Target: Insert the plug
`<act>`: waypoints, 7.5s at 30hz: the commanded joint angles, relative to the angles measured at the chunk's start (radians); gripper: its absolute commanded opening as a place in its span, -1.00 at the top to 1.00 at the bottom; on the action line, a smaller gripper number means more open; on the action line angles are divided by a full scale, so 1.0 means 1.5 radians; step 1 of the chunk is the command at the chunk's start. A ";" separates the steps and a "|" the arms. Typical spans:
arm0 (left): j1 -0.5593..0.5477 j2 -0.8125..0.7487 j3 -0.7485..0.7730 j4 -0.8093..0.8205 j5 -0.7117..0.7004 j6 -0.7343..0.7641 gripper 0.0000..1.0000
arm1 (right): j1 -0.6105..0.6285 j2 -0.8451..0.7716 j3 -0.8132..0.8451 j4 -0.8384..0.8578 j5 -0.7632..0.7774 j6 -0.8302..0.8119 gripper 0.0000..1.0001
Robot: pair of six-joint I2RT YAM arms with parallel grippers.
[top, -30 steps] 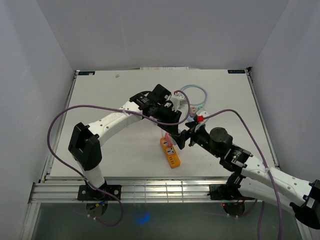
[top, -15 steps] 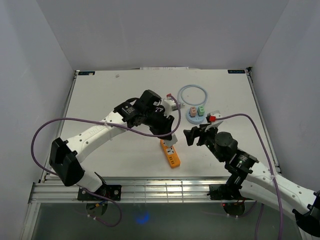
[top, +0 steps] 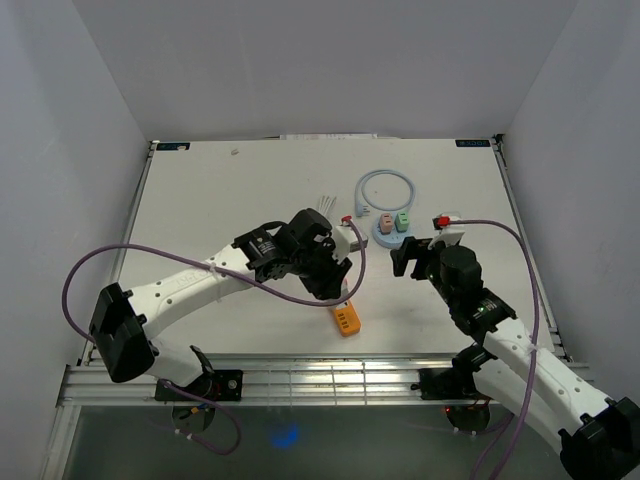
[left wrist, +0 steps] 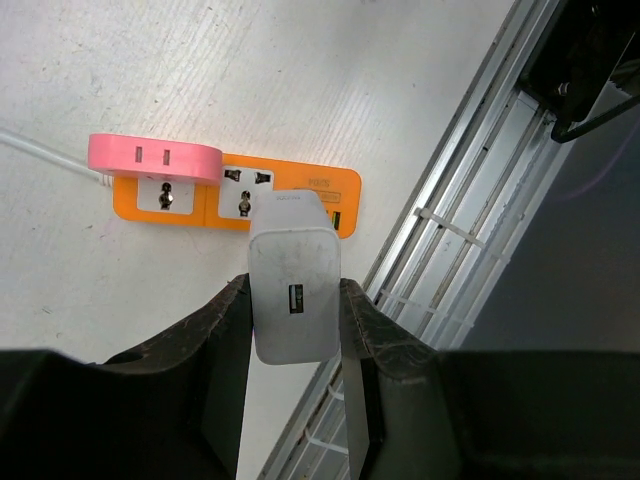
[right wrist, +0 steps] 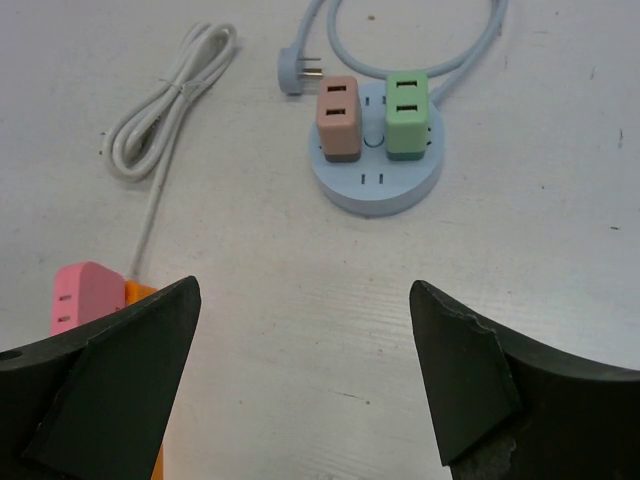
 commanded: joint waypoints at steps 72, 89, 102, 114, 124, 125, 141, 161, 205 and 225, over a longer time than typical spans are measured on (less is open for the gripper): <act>-0.082 0.047 -0.090 0.157 -0.155 0.062 1.00 | -0.151 -0.046 -0.105 0.110 -0.215 0.006 -0.82; -0.091 0.067 -0.101 0.165 -0.182 0.058 1.00 | -0.155 -0.054 -0.109 0.112 -0.224 0.006 -0.82; -0.091 0.106 -0.103 0.147 -0.137 0.048 1.00 | -0.155 -0.059 -0.095 0.096 -0.325 -0.001 -0.40; -0.090 0.122 -0.087 0.150 -0.136 0.040 1.00 | -0.154 -0.004 -0.066 0.136 -0.569 0.130 0.68; -0.089 0.145 -0.075 0.155 -0.124 0.024 1.00 | -0.147 0.033 -0.148 0.304 -0.644 0.293 0.84; -0.089 0.145 -0.072 0.154 -0.125 0.023 1.00 | -0.146 0.039 -0.157 0.340 -0.645 0.306 0.84; -0.089 0.152 -0.068 0.153 -0.127 0.024 1.00 | -0.063 0.213 -0.158 0.489 -0.630 0.379 0.84; -0.089 0.152 -0.121 0.187 -0.118 -0.011 1.00 | -0.005 0.352 -0.077 0.314 -0.496 0.331 0.84; -0.089 0.099 -0.097 0.175 -0.165 -0.019 -0.26 | -0.055 0.143 0.059 0.030 -0.384 0.204 0.84; -0.079 -0.040 -0.143 0.178 -0.326 -0.101 -0.88 | -0.098 0.080 0.046 -0.035 -0.323 0.108 -0.52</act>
